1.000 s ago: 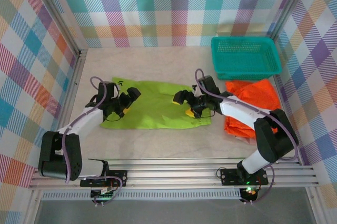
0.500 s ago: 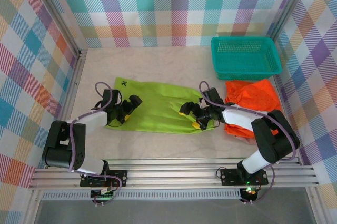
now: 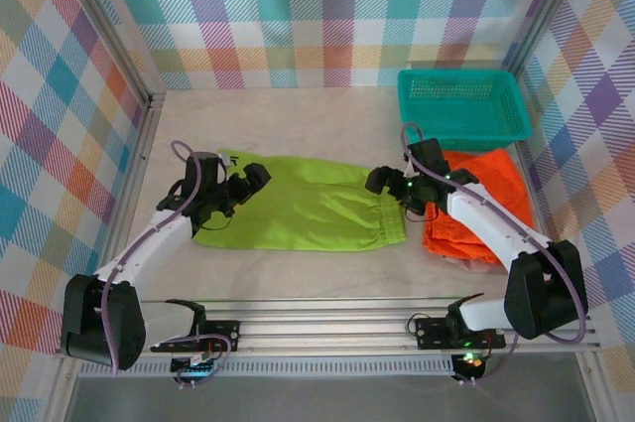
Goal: Fold and stack the shorts
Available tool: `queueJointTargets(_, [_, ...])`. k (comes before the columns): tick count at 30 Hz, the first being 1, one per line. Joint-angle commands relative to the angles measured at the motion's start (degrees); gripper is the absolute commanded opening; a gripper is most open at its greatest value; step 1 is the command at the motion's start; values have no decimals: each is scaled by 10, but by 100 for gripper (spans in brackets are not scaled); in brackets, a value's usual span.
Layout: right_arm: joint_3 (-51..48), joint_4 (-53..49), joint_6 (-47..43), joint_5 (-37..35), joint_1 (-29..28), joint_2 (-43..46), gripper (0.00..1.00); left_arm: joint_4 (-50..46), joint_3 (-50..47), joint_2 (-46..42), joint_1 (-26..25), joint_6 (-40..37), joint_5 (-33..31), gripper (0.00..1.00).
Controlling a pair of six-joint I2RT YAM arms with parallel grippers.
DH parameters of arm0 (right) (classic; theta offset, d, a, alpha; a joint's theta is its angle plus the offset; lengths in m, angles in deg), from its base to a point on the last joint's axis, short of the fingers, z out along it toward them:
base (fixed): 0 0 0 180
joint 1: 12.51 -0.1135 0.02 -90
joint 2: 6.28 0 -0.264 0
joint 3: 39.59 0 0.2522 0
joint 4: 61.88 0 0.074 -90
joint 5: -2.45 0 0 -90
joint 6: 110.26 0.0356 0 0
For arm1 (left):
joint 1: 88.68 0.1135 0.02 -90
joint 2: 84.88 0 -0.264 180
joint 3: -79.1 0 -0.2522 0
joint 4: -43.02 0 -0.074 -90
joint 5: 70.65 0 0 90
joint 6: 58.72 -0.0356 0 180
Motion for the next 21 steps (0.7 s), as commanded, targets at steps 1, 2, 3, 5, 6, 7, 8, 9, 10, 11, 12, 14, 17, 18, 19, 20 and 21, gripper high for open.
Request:
queueJointTargets(1, [14,-107,-97,-98,-1,-30,99,-23,6,10,-25,-5,9,100])
queueJointTargets(2, [19,-114,-104,-100,-1,-42,100,-18,3,17,-29,-3,9,100])
queueJointTargets(3, [25,-120,-111,-99,-1,-61,99,-12,-2,26,-34,-2,7,100])
queueJointTargets(5, [35,-125,-118,-93,-1,-94,97,1,-13,42,-41,2,4,100])
queueJointTargets(6, [38,-123,-120,-90,-1,-109,96,13,-21,50,-43,4,3,100])
queueJointTargets(7, [40,-121,-120,-91,0,-123,95,22,-29,59,-46,7,-1,100])
queueJointTargets(8, [42,-118,-120,-92,0,-132,94,27,-34,66,-48,8,-3,100])
queueJointTargets(9, [43,-113,-118,-93,0,-142,92,33,-40,73,-50,7,-3,100])
queueJointTargets(10, [43,-107,-117,-92,1,-150,90,36,-44,81,-53,6,-6,100])
queueJointTargets(11, [45,-107,-115,-91,3,-159,89,38,-47,86,-54,6,-7,100])
queueJointTargets(12, [48,-104,-115,-88,4,-169,88,41,-51,92,-55,5,-8,100])
queueJointTargets(14, [53,-98,-115,-78,6,-185,86,47,-57,99,-58,6,-9,100])
queueJointTargets(17, [54,-81,-117,-48,8,-202,82,50,-62,103,-59,5,-12,100])
queueJointTargets(18, [53,-76,-116,-39,10,-206,81,50,-63,104,-59,5,-13,100])
queueJointTargets(19, [54,-72,-115,-35,10,-210,80,49,-64,105,-59,5,-14,100])
queueJointTargets(20, [52,-71,-114,-31,11,-213,79,50,-64,105,-59,4,-15,100])
queueJointTargets(21, [53,-70,-114,-28,13,-218,78,49,-64,105,-59,3,-17,100])
